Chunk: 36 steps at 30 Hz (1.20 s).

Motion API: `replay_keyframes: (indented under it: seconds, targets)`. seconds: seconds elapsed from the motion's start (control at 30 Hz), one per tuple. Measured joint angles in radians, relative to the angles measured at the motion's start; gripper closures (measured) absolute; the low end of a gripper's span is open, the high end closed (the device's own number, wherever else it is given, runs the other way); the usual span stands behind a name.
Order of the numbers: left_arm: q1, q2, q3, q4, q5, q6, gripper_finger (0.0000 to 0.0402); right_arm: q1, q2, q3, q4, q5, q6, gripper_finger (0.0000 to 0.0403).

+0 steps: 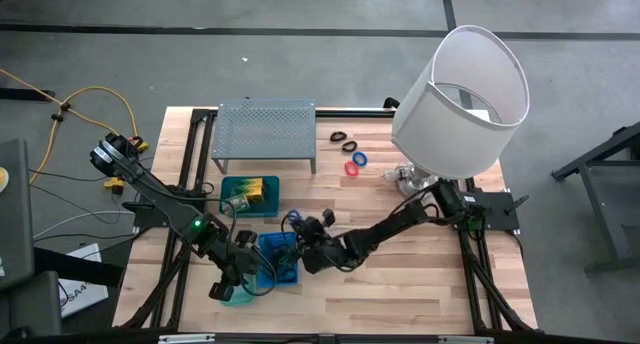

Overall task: Pick & Place Office Desk Supplies
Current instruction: Put the bottom blue spring keychain into the green bin

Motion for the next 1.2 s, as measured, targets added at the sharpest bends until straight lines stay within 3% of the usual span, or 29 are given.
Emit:
replay_keyframes:
  seconds: [0.23, 0.47, 0.8, 1.03, 1.2]
  targets:
    - [0.000, 0.000, 0.000, 0.000, 0.000, 0.008, 0.0269, 0.064, -0.001, 0.001, 0.207, -0.003, -0.170, 0.0379]
    - [-0.001, 0.000, 0.000, -0.001, 0.000, 0.036, 0.0269, 0.119, -0.002, 0.001, 0.299, -0.081, -0.215, 0.0379]
    - [-0.008, 0.000, 0.000, 0.008, -0.181, 0.350, 0.0269, 0.154, -0.004, 0.002, 0.373, -0.274, -0.209, 0.0379]
    - [-0.009, 0.000, 0.000, 0.115, -0.296, 0.530, 0.0269, 0.166, -0.004, 0.002, 0.415, -0.410, -0.174, 0.0379]
    - [-0.008, 0.000, 0.000, 0.146, -0.320, 0.635, 0.0269, 0.173, -0.004, 0.002, 0.415, -0.422, -0.173, 0.0379]
